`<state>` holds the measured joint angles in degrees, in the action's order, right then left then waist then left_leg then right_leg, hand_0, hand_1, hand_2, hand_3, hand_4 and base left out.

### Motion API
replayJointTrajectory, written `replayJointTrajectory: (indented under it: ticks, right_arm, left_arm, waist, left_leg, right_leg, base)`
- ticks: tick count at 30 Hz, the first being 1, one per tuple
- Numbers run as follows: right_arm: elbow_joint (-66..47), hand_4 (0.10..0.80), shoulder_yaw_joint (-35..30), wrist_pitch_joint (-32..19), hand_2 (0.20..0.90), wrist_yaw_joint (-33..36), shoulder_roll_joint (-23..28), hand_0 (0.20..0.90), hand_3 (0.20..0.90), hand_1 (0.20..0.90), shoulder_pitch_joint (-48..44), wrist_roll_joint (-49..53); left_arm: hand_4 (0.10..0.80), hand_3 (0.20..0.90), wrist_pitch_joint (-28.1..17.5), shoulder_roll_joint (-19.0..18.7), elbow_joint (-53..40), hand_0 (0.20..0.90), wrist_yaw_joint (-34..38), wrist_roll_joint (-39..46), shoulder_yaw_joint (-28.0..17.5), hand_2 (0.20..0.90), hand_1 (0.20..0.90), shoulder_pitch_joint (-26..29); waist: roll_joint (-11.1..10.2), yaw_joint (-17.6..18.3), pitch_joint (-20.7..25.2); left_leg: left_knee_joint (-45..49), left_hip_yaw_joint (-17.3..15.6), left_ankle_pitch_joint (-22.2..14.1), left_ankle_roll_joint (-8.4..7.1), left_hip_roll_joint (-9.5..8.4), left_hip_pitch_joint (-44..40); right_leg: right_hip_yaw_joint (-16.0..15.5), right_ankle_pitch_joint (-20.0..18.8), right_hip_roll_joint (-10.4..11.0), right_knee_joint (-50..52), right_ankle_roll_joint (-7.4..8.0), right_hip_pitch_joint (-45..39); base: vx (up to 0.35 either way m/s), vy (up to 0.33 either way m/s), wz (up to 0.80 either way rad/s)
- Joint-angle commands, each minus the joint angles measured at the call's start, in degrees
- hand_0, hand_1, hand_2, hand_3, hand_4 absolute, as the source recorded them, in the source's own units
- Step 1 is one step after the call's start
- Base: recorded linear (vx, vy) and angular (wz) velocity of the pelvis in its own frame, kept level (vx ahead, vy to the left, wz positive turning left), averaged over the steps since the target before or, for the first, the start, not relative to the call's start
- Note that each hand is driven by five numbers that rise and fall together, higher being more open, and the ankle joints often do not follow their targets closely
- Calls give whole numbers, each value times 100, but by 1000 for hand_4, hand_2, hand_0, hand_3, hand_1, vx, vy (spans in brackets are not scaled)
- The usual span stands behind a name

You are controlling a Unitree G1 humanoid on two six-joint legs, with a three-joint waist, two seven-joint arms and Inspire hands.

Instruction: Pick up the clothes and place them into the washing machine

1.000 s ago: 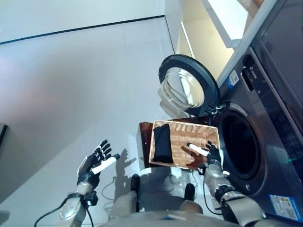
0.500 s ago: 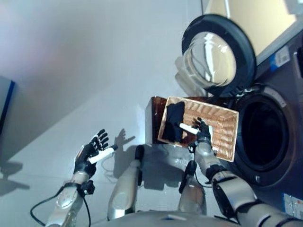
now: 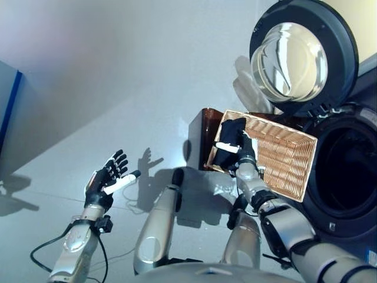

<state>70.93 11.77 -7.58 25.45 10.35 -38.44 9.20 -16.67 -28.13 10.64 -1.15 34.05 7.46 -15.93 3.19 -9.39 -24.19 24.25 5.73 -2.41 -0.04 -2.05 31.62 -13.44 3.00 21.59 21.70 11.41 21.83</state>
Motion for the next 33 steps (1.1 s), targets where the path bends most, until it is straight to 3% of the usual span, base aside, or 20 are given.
replayJointTrajectory:
  ticks: [1,19,20,22,23,24,25,33]
  right_arm:
    - [202,800,84,3,900,169,-7,900,900,900,-311,-360]
    - [1057,800,832,1013,900,-38,-458,900,900,900,-983,-2201]
    - [1072,775,823,1036,864,-59,-444,864,864,864,-960,-2239]
    - [1071,639,811,1074,675,-128,-376,675,675,675,-866,-2372]
    - [1051,488,809,1065,464,-148,-356,464,464,464,-828,-2385]
    - [1050,441,809,1065,398,-149,-355,398,398,398,-827,-2385]
    - [1002,300,823,1060,200,-131,-325,200,200,200,-738,-2443]
    - [745,300,949,968,200,-95,-394,200,200,200,-598,-2527]
  left_arm:
    - [800,900,-569,-467,-792,900,55,-78,-326,900,900,-161]
    - [800,900,-313,-668,-926,900,-3,-162,-380,900,900,-137]
    - [800,900,-302,-673,-942,900,-20,-167,-387,900,900,-140]
    - [800,900,-284,-706,-977,900,-86,-195,-404,900,900,-129]
    - [800,900,-284,-712,-970,900,-104,-196,-420,900,900,-128]
    - [800,900,-284,-712,-970,900,-104,-196,-420,900,900,-128]
    - [800,900,-292,-718,-944,900,-108,-217,-459,900,900,-124]
    - [800,900,-286,-704,-830,900,59,-324,-597,900,900,-121]
  waist:
    - [-143,-214,263]
    - [-173,-412,180]
    - [-166,-424,179]
    - [-147,-450,179]
    - [-150,-455,179]
    - [-150,-455,179]
    - [-164,-447,167]
    - [-283,-307,63]
  left_leg:
    - [274,118,-511,-421,213,-131]
    - [255,202,-488,-411,207,-67]
    - [265,205,-492,-404,194,-59]
    - [282,235,-495,-393,177,-33]
    - [282,236,-493,-392,179,-33]
    - [282,236,-493,-392,179,-33]
    - [270,230,-488,-387,196,-39]
    - [326,174,-503,-387,256,-14]
  right_leg:
    - [163,-799,308,-220,128,186]
    - [57,-889,334,-239,146,99]
    - [47,-888,337,-231,147,95]
    - [27,-895,351,-232,158,86]
    - [18,-899,353,-227,161,86]
    - [18,-899,353,-227,162,86]
    - [25,-910,352,-233,163,90]
    - [127,-963,303,-205,135,187]
  base:
    - [0,0,0]
    - [-1,-10,3]
    - [0,0,0]
    - [7,-24,5]
    - [5,-20,6]
    - [-2,-8,6]
    - [-6,-10,5]
    - [-15,-5,0]
